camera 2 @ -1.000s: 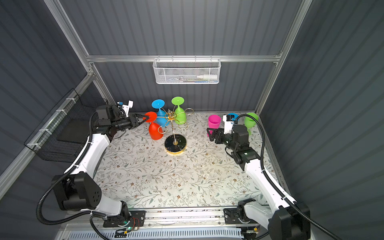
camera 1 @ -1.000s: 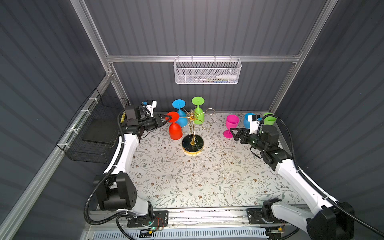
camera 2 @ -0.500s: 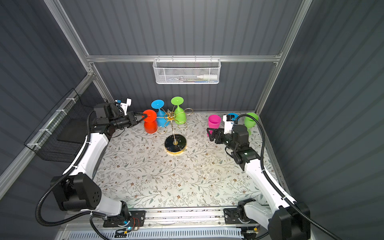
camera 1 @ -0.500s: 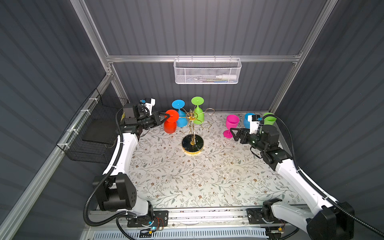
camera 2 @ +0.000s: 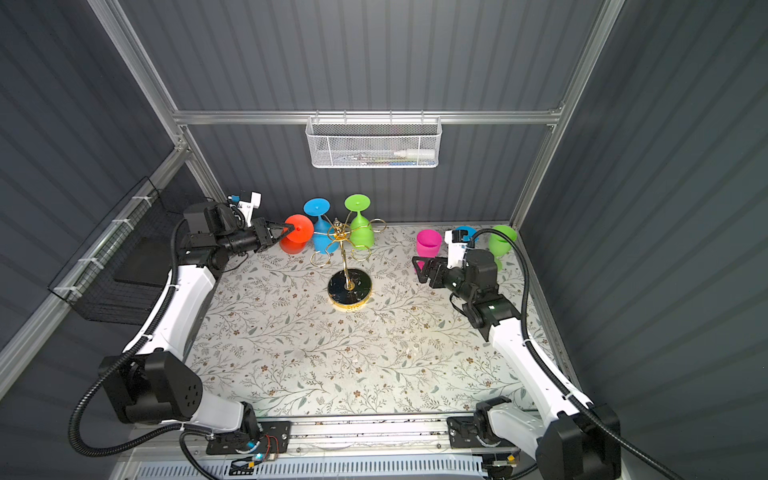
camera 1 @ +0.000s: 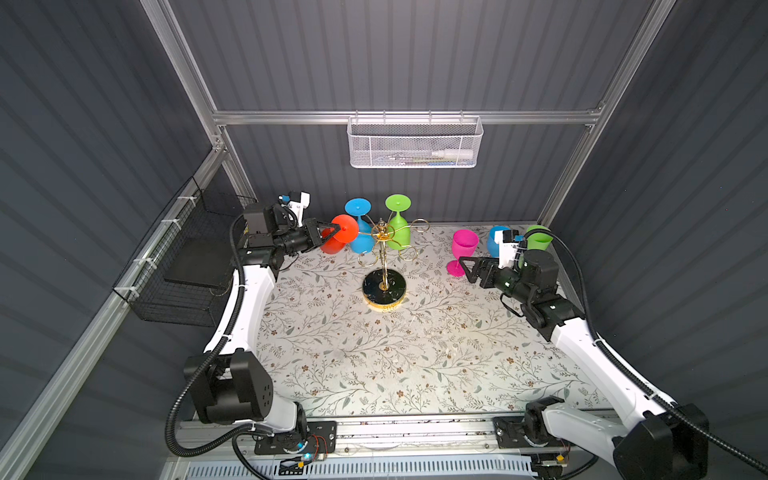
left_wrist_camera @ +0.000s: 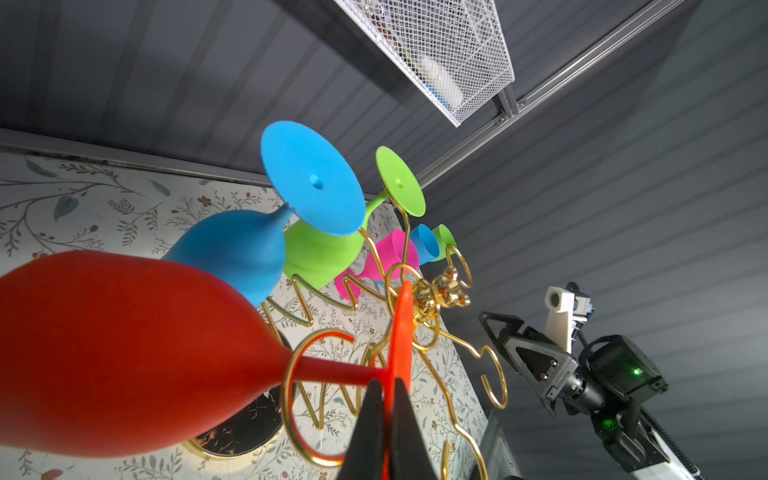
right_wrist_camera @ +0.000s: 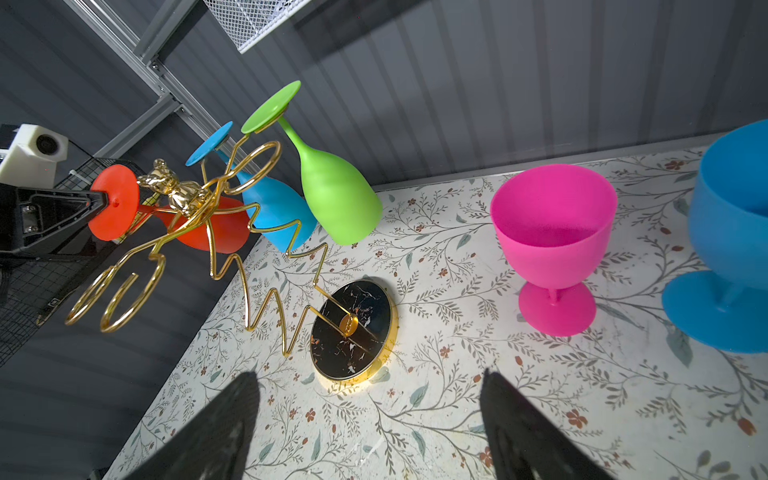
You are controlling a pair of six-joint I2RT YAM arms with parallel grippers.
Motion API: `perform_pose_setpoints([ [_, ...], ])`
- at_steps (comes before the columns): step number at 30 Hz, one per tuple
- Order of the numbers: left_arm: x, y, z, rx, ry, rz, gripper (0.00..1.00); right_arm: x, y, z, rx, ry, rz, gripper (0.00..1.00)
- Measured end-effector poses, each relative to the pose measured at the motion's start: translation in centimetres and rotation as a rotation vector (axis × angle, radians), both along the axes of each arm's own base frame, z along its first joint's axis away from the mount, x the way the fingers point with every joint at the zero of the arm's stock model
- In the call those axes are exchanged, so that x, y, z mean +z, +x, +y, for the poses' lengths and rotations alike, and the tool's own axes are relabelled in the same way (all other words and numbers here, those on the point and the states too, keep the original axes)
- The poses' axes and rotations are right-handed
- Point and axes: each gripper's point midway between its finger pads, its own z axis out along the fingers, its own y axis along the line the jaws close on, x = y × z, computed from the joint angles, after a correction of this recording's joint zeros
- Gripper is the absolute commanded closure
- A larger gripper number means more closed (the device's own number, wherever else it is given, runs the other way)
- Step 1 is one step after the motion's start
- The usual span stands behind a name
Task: Take the wine glass off the wine glass rack
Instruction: 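Close the left gripper on the red glass's foot, then lift the red glass off the rack and pull it away with the left gripper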
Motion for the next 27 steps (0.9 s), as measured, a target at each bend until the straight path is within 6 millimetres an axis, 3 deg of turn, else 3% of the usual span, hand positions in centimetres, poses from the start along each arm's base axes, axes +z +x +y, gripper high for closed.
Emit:
perform_pose_setpoints([
  [14, 0.6, -0.4, -0.8, -0.049, -0.080, 0.018, 1.00, 0.0, -0.1, 0.1, 0.009, 0.003, 0.001, 0.14],
  [27, -0.6, -0.2, -2.4, -0.083, -0.078, 0.054, 1.00, 0.4, -0.1, 0.2, 0.013, 0.006, -0.007, 0.14],
])
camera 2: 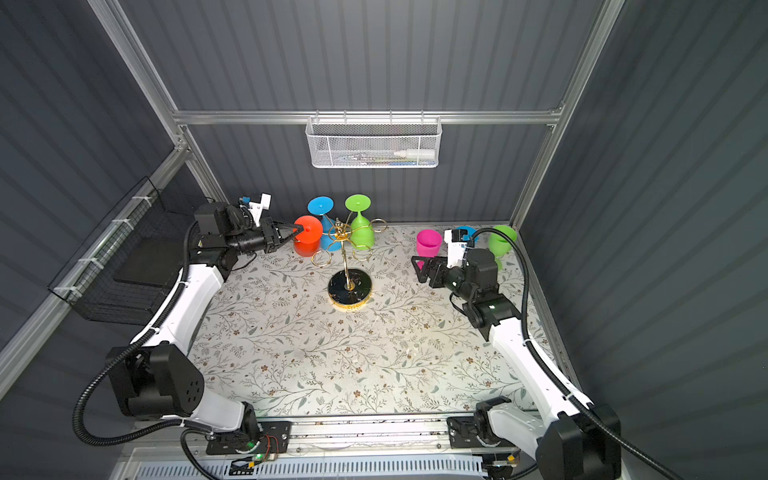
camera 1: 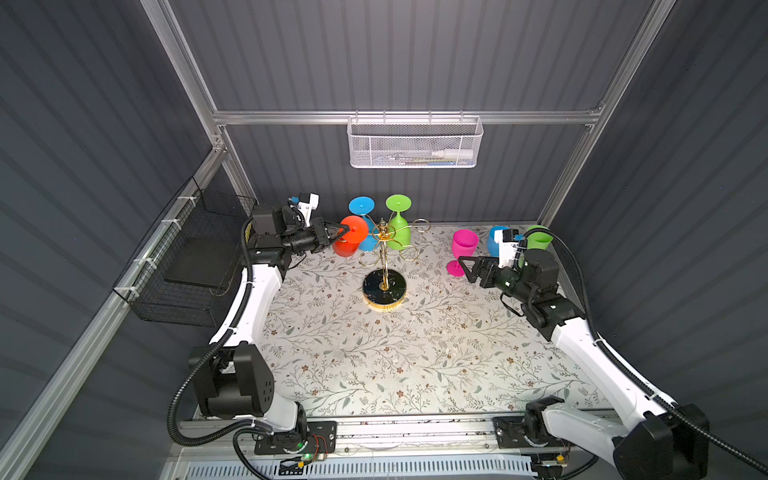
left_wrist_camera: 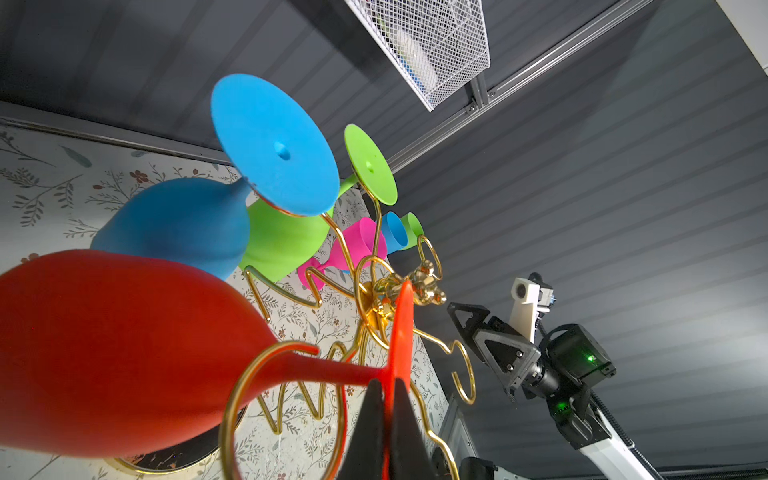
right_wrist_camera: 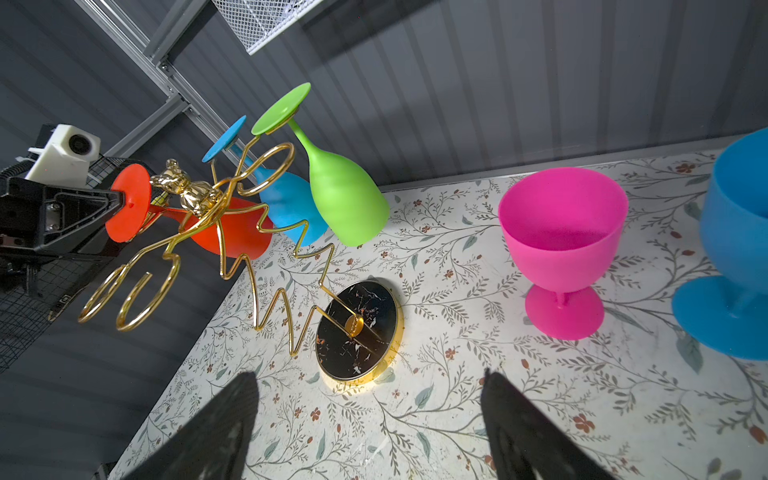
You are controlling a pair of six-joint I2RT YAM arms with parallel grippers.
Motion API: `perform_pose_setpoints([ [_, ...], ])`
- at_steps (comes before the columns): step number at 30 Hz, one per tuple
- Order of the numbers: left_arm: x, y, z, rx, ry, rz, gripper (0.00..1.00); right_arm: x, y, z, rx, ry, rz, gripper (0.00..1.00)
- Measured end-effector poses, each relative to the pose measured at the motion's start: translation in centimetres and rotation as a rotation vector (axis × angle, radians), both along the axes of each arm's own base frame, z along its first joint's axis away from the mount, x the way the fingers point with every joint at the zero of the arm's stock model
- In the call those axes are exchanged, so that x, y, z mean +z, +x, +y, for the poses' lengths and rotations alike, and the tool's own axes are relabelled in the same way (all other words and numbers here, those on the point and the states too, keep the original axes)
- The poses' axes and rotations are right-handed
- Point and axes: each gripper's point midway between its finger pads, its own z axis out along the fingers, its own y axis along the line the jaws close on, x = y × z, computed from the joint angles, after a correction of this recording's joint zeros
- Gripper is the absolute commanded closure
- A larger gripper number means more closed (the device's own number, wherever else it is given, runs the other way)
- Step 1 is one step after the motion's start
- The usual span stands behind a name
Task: Take the wine glass off the wine glass rack
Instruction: 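Lift the red glass off the rack and pull it away with the left gripper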
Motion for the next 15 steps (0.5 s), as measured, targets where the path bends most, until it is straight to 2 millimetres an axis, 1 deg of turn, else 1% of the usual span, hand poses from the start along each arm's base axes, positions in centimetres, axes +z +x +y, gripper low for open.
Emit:
perform_pose_setpoints([
  [7, 0.75, 0.33, -0.64, -0.015, -0.001, -0.019, 1.00, 0.20, -0.06, -0.01, 0.000, 0.001, -0.005, 0.14],
  [15, 0.16, 0.95, -0.67, -0.008, -0.004, -0.003, 1.00, 0.40, -0.15, -0.03, 0.001, 0.003, -0.010, 0.14],
])
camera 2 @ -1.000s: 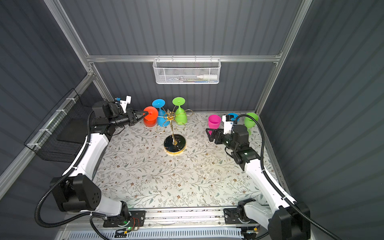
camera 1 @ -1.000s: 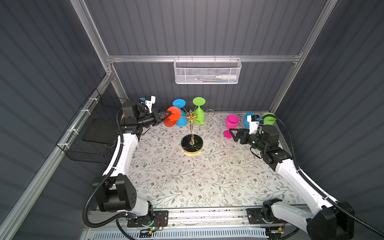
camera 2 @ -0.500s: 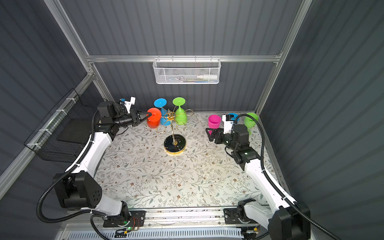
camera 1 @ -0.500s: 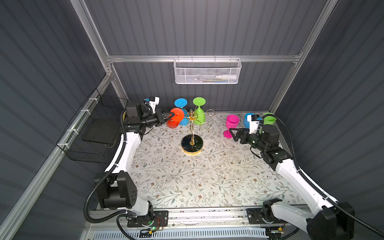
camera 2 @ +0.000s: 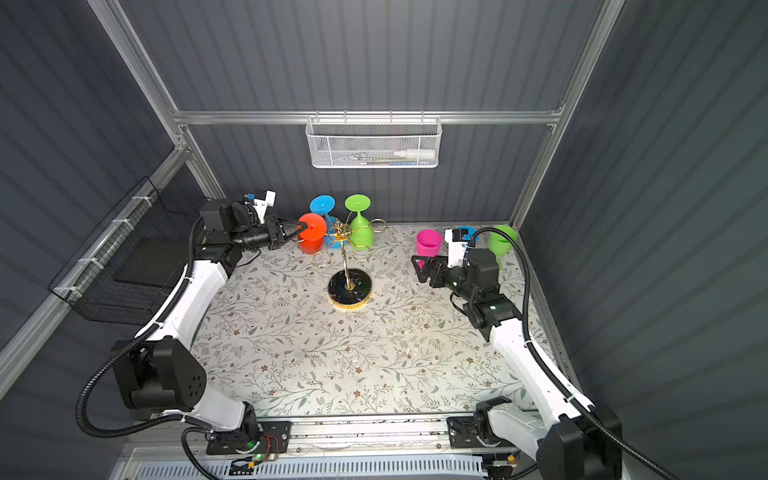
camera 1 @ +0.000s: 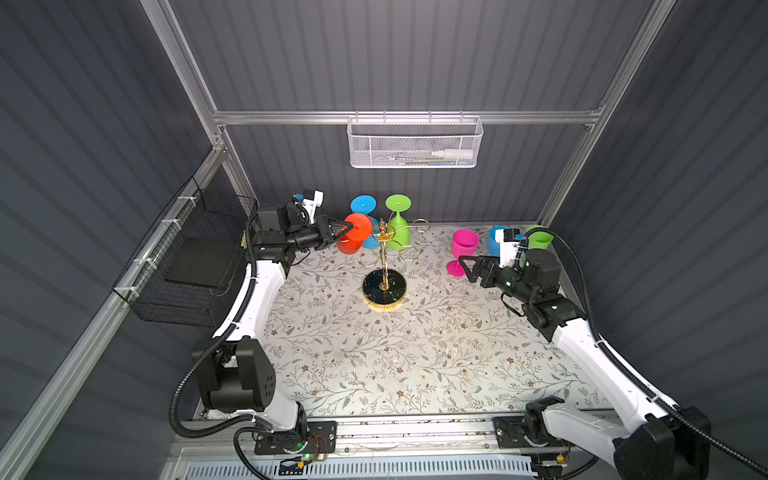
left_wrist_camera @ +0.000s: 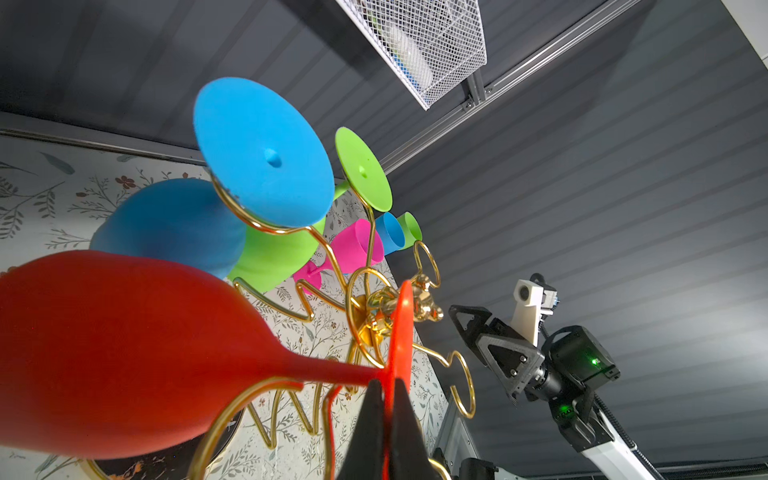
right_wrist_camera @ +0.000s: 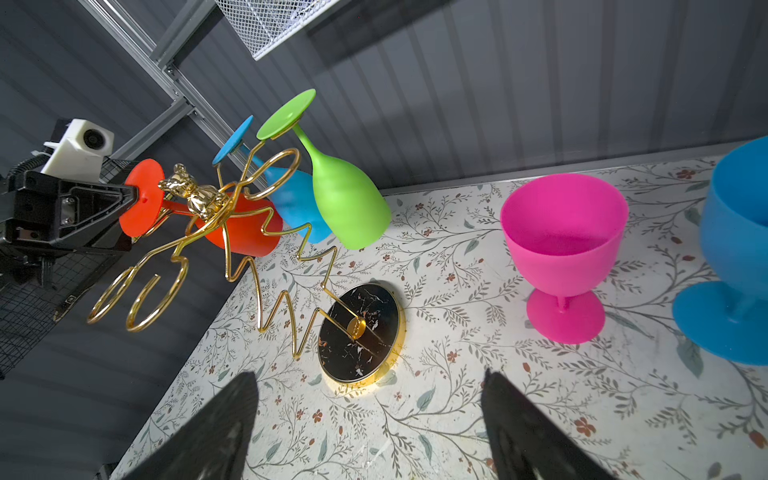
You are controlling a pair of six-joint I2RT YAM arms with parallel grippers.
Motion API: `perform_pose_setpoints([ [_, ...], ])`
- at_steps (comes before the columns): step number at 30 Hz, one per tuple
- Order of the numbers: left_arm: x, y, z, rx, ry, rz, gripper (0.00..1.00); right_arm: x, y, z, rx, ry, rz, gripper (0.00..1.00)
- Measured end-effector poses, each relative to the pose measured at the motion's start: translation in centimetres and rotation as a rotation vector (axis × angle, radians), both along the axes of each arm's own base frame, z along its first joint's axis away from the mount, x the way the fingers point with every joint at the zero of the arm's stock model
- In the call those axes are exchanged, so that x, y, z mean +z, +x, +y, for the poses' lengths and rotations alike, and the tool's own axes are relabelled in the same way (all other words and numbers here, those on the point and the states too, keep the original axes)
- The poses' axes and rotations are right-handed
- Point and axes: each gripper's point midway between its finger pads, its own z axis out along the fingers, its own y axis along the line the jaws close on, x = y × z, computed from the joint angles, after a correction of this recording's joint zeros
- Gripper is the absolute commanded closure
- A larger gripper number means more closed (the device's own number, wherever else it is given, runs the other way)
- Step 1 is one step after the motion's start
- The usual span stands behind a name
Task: Take the wine glass off the wine glass rack
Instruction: 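Lift the red glass off the rack and pull it away with the left gripper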
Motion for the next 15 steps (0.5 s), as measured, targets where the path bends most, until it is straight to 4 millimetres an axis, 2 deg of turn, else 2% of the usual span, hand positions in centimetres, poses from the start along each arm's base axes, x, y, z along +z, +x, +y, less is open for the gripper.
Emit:
perform_pose_setpoints([
  [6, -0.1, 0.8, 0.3, 0.033, 0.003, -0.004, 1.00, 0.1, 0.0, 0.0, 0.000, 0.000, -0.002, 0.14],
  [15, 0.9, 1.9, 0.8, 0.093, -0.005, -0.044, 1.00, 0.4, -0.3, -0.1, 0.000, 0.002, -0.009, 0.13],
])
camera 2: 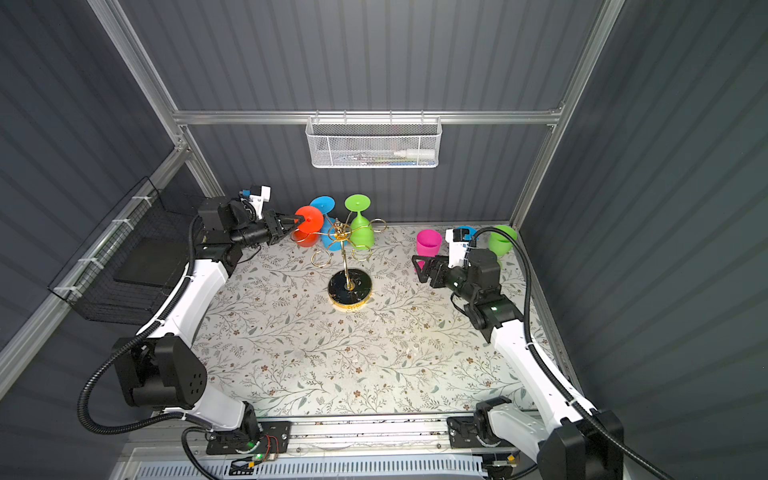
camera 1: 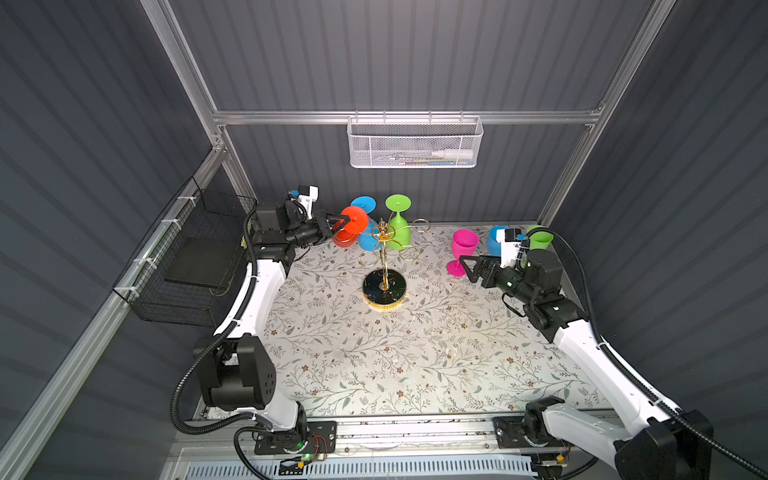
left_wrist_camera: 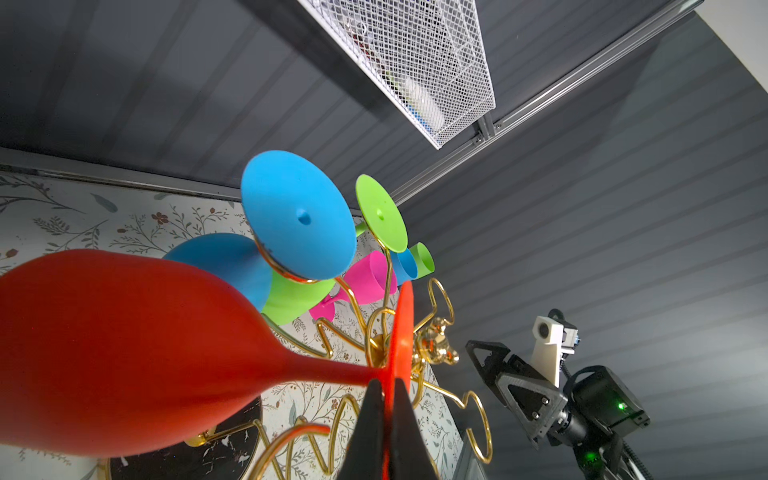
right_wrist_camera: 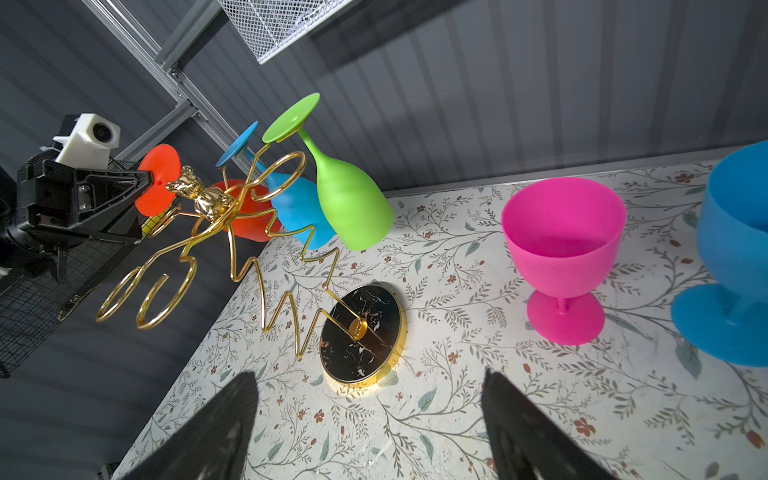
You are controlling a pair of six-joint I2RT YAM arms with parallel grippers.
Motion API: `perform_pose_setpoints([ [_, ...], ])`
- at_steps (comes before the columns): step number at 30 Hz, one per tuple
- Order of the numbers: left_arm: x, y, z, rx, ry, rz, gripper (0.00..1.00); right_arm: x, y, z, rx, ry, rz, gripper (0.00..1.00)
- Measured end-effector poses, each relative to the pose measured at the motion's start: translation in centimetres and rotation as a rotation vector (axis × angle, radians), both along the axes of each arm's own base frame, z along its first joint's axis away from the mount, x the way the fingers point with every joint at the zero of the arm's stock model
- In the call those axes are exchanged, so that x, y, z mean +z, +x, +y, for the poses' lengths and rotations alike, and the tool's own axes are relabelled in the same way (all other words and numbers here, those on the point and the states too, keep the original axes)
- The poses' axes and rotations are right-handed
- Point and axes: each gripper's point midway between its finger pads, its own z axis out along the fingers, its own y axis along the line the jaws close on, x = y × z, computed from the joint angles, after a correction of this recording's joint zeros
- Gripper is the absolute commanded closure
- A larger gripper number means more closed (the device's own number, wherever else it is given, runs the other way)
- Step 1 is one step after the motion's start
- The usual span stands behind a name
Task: Take the wine glass off the wine glass rack
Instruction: 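Lift the red glass off the rack and pull it away with the left gripper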
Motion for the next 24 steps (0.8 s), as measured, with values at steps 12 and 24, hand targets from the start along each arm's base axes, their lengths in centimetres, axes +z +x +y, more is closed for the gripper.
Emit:
perform_pose_setpoints([
  [12, 0.9, 0.9, 3.2, 0.108, 0.009, -0.024, 1.00, 0.0, -0.2, -0.1, 0.000, -0.002, 0.004, 0.13],
  [24, 7.3, -1.5, 9.1, 0.211, -0.068, -0.141, 1.00, 0.6, -0.6, -0.1, 0.007, -0.019, -0.026, 0.13],
])
